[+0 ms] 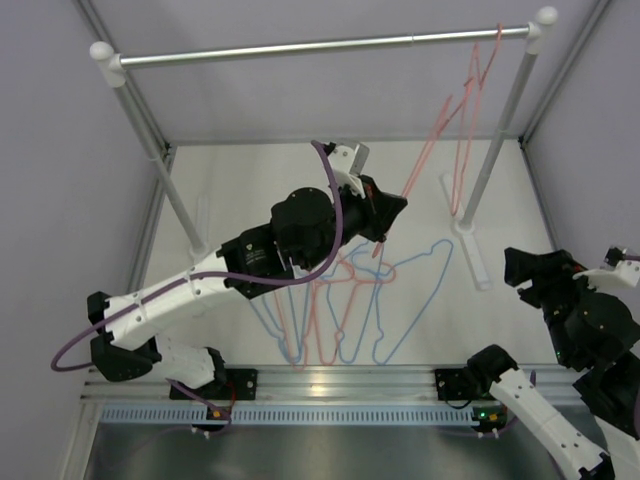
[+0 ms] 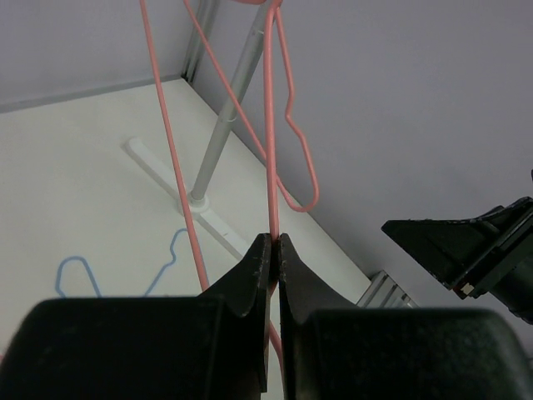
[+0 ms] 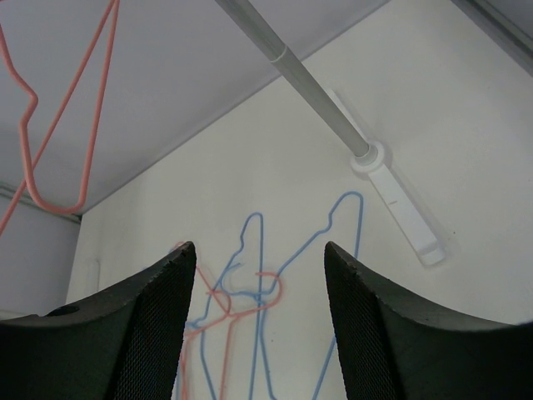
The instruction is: Organize the hangers
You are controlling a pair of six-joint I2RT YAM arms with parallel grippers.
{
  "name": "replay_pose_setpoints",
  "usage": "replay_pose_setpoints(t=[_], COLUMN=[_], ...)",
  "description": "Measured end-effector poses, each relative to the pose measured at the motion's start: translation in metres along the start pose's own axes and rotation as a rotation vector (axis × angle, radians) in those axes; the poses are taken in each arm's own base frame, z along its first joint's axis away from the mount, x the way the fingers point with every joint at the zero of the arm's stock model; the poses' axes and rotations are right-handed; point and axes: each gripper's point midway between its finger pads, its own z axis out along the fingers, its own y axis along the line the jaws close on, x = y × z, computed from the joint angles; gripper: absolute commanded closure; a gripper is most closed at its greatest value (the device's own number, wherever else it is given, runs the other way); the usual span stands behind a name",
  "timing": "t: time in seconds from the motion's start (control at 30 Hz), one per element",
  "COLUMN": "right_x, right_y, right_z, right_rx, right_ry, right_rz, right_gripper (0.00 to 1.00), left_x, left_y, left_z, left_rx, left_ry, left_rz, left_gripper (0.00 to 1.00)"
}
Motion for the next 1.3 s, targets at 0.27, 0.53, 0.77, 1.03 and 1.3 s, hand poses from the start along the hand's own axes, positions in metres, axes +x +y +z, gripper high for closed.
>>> replay_pose_setpoints(t=[0.27, 0.53, 0.77, 1.03, 1.3], right_x=[-0.002, -0.004, -0.005, -0.005, -0.006], right_y=[0.002, 0.004, 0.004, 0.004, 0.004], right_z=[0.001, 0.002, 0.002, 0.002, 0.002], right_rx=[0.002, 0.008, 0.007, 0.007, 0.007], right_ry=[0.001, 0.005, 0.003, 0.003, 0.002], right_rz=[-0.009, -0.024, -0.024, -0.034, -0.039], right_gripper=[0.39, 0.38, 0.38, 0.38, 0.38], left_x=[-0.018, -0.035, -0.042, -0.052, -0.065], left_y=[-0.01, -0.017, -0.018, 0.007, 0.027], left_z=[0.006, 0.02, 0.037, 0.062, 0.081], left_rx=[0.02, 0.011, -0.009, -0.057, -0.066], left_ry=[-0.04, -0.09, -0.114, -0.134, -0.147], left_rz=[0.023, 0.049, 0.078, 0.075, 0.048], left_gripper=[1.0, 1.0, 1.0, 1.0, 1.0])
